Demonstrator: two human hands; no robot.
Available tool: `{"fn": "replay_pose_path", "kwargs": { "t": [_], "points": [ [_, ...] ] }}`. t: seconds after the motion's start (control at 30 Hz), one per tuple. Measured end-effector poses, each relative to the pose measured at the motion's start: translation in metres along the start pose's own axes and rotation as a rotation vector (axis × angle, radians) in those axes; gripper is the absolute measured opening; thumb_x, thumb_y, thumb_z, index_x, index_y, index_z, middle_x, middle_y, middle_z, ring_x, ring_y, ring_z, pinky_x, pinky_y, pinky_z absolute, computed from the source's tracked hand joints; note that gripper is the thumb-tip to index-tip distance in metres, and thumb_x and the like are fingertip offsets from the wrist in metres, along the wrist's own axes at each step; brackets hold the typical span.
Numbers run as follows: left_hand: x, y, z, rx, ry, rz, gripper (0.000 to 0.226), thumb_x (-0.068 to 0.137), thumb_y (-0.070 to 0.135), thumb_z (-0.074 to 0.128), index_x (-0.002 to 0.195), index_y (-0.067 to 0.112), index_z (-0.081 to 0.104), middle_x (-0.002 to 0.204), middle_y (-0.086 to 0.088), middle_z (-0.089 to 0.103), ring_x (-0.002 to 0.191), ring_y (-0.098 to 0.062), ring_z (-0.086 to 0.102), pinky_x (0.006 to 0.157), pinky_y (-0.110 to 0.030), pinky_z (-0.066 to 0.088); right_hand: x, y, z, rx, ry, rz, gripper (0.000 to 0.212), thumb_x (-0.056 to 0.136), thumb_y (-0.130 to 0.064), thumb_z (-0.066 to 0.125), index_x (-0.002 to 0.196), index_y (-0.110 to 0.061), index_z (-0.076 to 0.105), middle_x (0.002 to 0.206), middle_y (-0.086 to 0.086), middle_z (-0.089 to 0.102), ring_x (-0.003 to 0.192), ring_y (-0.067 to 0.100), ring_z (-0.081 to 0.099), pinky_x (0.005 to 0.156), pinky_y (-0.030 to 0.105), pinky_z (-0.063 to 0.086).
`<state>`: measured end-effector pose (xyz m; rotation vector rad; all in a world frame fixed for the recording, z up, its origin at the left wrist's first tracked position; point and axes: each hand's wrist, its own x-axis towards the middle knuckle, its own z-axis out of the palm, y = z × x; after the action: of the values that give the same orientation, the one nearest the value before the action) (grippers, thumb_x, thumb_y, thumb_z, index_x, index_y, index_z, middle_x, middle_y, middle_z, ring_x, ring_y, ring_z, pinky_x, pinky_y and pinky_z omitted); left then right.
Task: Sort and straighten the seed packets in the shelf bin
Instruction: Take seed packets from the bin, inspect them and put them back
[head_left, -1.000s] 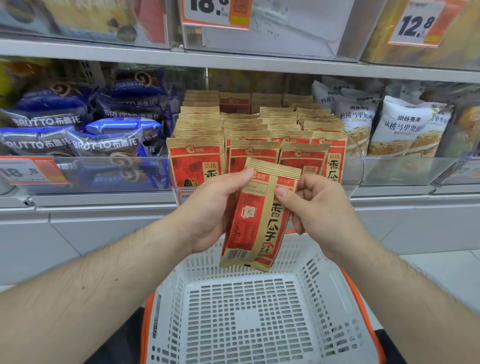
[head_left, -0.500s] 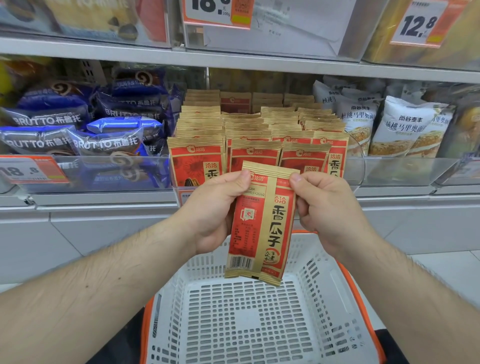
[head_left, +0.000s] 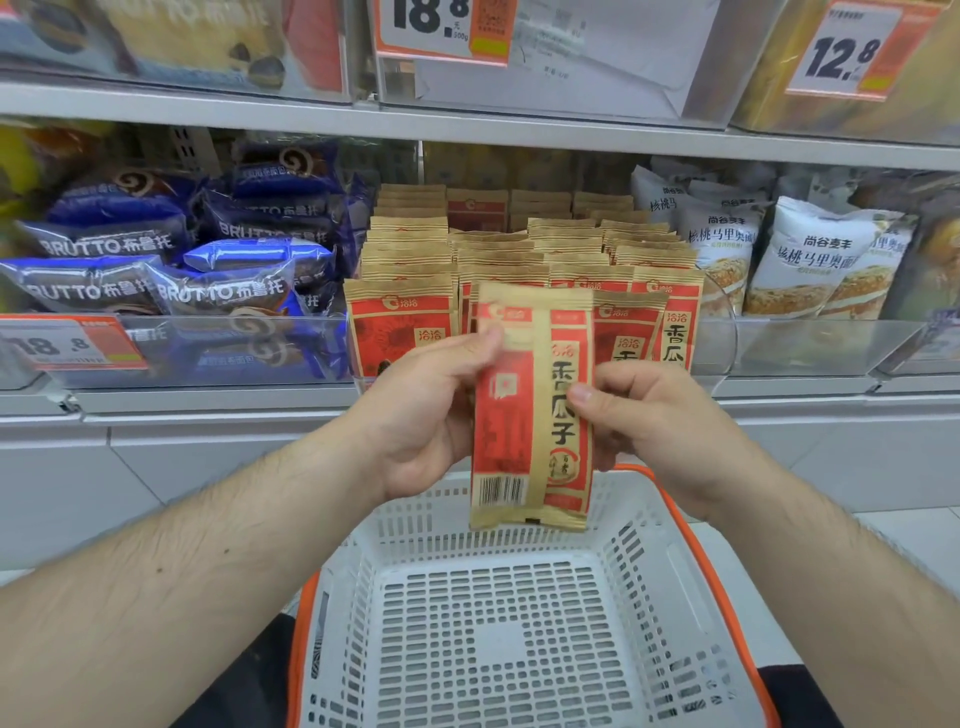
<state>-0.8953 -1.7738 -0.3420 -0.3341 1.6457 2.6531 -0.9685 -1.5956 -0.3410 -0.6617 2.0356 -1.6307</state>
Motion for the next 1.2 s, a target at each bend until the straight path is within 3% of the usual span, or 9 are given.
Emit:
{"fn": "replay_pose_path", "kwargs": {
  "t": [0.1, 0.27, 0.4, 0.6, 0.7, 0.87, 1.0, 1.1, 1.2],
  "points": [
    [-0.001, -0.002, -0.002, 0.062, -0.052, -0.027, 0.038, 0.082, 0.025, 0.06, 0.116, 0.01, 0.07, 0.117, -0.019, 0.072, 0.104, -0.032, 0.069, 0.091, -0.049, 0.057, 0.002, 0.002, -0.005, 0.094, 0.028, 0.003, 0.039, 0.074, -0.031, 0.068, 0.087, 0.006, 0.068, 0.068, 0.016, 0.067, 0.052, 0.021, 0.054, 0.052, 0.03, 0.042],
    [0.002, -0.002, -0.002, -0.062, -0.058, -0.007, 0.027, 0.098, 0.018, 0.049, 0.113, 0.007, 0.068, 0.105, -0.016, 0.075, 0.087, -0.026, 0.075, 0.072, -0.04, 0.063, 0.002, 0.003, -0.013, 0.037, -0.195, 0.059, 0.067, 0.061, -0.028, 0.084, 0.118, -0.003, 0.062, 0.107, 0.026, 0.071, 0.092, 0.05, 0.065, 0.076, 0.048, 0.049],
    [0.002, -0.002, -0.002, -0.095, -0.058, -0.014, 0.028, 0.1, 0.018, 0.048, 0.113, 0.004, 0.068, 0.105, -0.018, 0.075, 0.086, -0.028, 0.075, 0.07, -0.039, 0.063, 0.0, 0.002, -0.017, 0.093, -0.328, 0.075, 0.09, 0.052, -0.037, 0.096, 0.126, -0.005, 0.055, 0.11, 0.028, 0.07, 0.093, 0.048, 0.068, 0.062, 0.037, 0.057],
    [0.002, -0.001, -0.003, -0.06, -0.067, -0.003, 0.028, 0.101, 0.019, 0.048, 0.115, 0.006, 0.068, 0.105, -0.015, 0.075, 0.089, -0.026, 0.075, 0.073, -0.039, 0.063, -0.001, 0.001, -0.016, 0.094, -0.296, 0.02, 0.083, 0.053, -0.037, 0.095, 0.12, -0.008, 0.059, 0.104, 0.03, 0.069, 0.078, 0.036, 0.07, 0.055, 0.032, 0.054],
    [0.002, -0.005, -0.004, 0.239, 0.01, 0.07, 0.024, 0.104, 0.02, 0.048, 0.117, 0.012, 0.067, 0.104, -0.008, 0.077, 0.093, -0.023, 0.075, 0.075, -0.038, 0.062, -0.004, -0.002, -0.009, -0.131, -0.139, -0.067, 0.061, 0.06, -0.02, 0.09, 0.114, -0.019, 0.062, 0.096, 0.021, 0.073, 0.075, 0.04, 0.069, 0.055, 0.032, 0.055],
    [0.002, -0.013, -0.005, 0.435, 0.1, 0.156, 0.018, 0.1, 0.02, 0.057, 0.116, 0.021, 0.066, 0.104, 0.006, 0.077, 0.097, -0.014, 0.073, 0.077, -0.038, 0.061, -0.011, -0.006, 0.004, -0.531, -0.028, -0.191, 0.051, 0.063, -0.023, 0.088, 0.107, -0.021, 0.061, 0.081, 0.003, 0.074, 0.062, 0.015, 0.068, 0.057, 0.032, 0.056],
    [-0.003, -0.015, -0.003, 0.406, 0.016, 0.17, 0.055, 0.076, 0.038, 0.083, 0.124, 0.023, 0.06, 0.112, 0.007, 0.074, 0.105, -0.013, 0.071, 0.085, -0.04, 0.06, -0.014, -0.008, 0.008, -0.642, -0.033, -0.249, 0.052, 0.06, -0.032, 0.088, 0.101, -0.023, 0.059, 0.075, -0.003, 0.072, 0.059, 0.007, 0.066, 0.055, 0.029, 0.055],
    [-0.002, -0.016, -0.002, 0.413, 0.046, 0.166, 0.07, 0.062, 0.036, 0.084, 0.125, 0.024, 0.056, 0.111, 0.008, 0.074, 0.102, -0.012, 0.072, 0.081, -0.037, 0.059, -0.013, -0.008, 0.008, -0.607, -0.1, -0.233, 0.046, 0.059, -0.035, 0.091, 0.088, -0.034, 0.055, 0.073, -0.009, 0.068, 0.058, 0.005, 0.063, 0.055, 0.026, 0.053],
    [-0.003, -0.013, -0.001, 0.404, 0.023, 0.149, 0.065, 0.066, 0.027, 0.086, 0.124, 0.022, 0.058, 0.109, 0.006, 0.075, 0.099, -0.012, 0.072, 0.076, -0.036, 0.06, -0.01, -0.006, 0.005, -0.339, -0.098, -0.25, 0.031, 0.064, -0.046, 0.077, 0.087, -0.032, 0.064, 0.071, -0.007, 0.064, 0.062, 0.012, 0.06, 0.059, 0.033, 0.056]
  ]
}}
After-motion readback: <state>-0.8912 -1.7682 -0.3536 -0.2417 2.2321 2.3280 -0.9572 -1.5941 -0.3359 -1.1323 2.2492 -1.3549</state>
